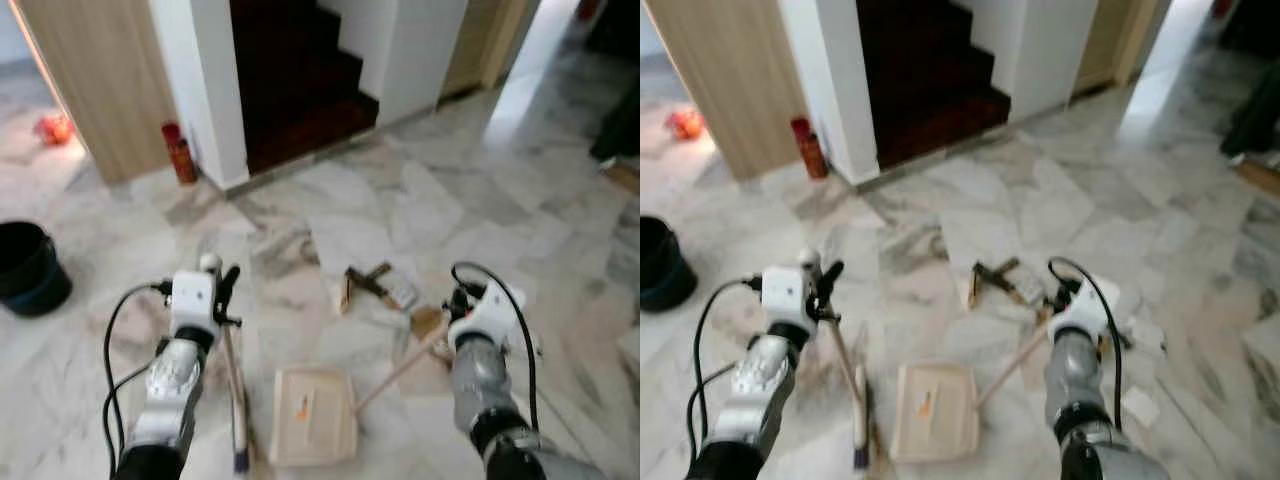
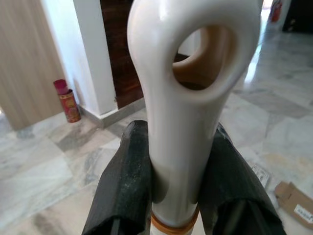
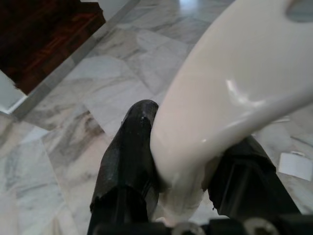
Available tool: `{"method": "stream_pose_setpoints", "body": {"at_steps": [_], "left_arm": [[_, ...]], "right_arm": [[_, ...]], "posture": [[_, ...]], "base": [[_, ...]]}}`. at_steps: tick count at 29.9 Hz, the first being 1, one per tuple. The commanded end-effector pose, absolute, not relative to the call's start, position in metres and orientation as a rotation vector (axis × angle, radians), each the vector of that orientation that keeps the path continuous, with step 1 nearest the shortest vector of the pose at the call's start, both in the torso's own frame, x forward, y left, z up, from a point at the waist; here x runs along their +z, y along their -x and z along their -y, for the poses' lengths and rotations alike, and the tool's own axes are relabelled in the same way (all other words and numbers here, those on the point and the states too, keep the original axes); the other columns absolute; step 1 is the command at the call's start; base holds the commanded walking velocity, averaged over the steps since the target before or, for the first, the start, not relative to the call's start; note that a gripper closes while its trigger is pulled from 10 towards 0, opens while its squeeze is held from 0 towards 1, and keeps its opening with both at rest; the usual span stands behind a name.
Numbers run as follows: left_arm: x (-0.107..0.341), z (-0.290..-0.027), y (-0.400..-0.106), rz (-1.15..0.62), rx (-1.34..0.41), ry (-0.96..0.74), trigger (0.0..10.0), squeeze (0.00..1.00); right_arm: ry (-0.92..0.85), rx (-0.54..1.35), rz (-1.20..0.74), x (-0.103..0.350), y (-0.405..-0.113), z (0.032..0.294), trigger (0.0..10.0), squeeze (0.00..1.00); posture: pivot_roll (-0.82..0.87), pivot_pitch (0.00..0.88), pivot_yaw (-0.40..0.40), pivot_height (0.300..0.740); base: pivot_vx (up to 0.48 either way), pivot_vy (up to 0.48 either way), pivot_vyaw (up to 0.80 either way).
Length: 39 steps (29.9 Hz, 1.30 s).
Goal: Sweep floor
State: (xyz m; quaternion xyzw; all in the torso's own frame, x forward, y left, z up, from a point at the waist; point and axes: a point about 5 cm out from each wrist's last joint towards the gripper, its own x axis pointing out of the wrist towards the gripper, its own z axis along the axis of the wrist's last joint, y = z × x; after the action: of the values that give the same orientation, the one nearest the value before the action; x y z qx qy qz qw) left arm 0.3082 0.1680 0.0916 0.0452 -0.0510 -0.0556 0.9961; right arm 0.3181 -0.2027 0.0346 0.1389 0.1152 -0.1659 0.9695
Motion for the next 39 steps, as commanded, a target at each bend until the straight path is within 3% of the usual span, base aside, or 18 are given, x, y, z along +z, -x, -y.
{"method": "stream_pose_setpoints", "body": {"at_steps": [1, 29, 39], "left_arm": [[0.0977, -0.1758, -0.3075, 0.135, -0.099, -0.114, 10.0, 0.00], [0.0992, -0.1769, -0.3085, 0.133, -0.096, -0.118, 10.0, 0.00], [0.0999, -0.1761, -0.3077, 0.139, -0.100, -0.119, 10.0, 0.00]], "right_arm": [[-0.290, -0.304, -0.187, 0.0453, -0.3270, 0.1940, 10.0, 0.00], [-0.279, -0.277, -0.201, 0.0439, -0.3273, 0.1896, 10.0, 0.00], [-0.281, -0.268, -0.199, 0.0432, -0.3267, 0.1882, 10.0, 0.00]], "posture": [[0.03, 0.042, -0.040, 0.740], [0.04, 0.069, -0.038, 0.740], [0.04, 0.064, -0.035, 0.740]], "base": [[0.000, 0.349, 0.00], [0.000, 0.346, 0.00], [0.000, 0.103, 0.59]]}}
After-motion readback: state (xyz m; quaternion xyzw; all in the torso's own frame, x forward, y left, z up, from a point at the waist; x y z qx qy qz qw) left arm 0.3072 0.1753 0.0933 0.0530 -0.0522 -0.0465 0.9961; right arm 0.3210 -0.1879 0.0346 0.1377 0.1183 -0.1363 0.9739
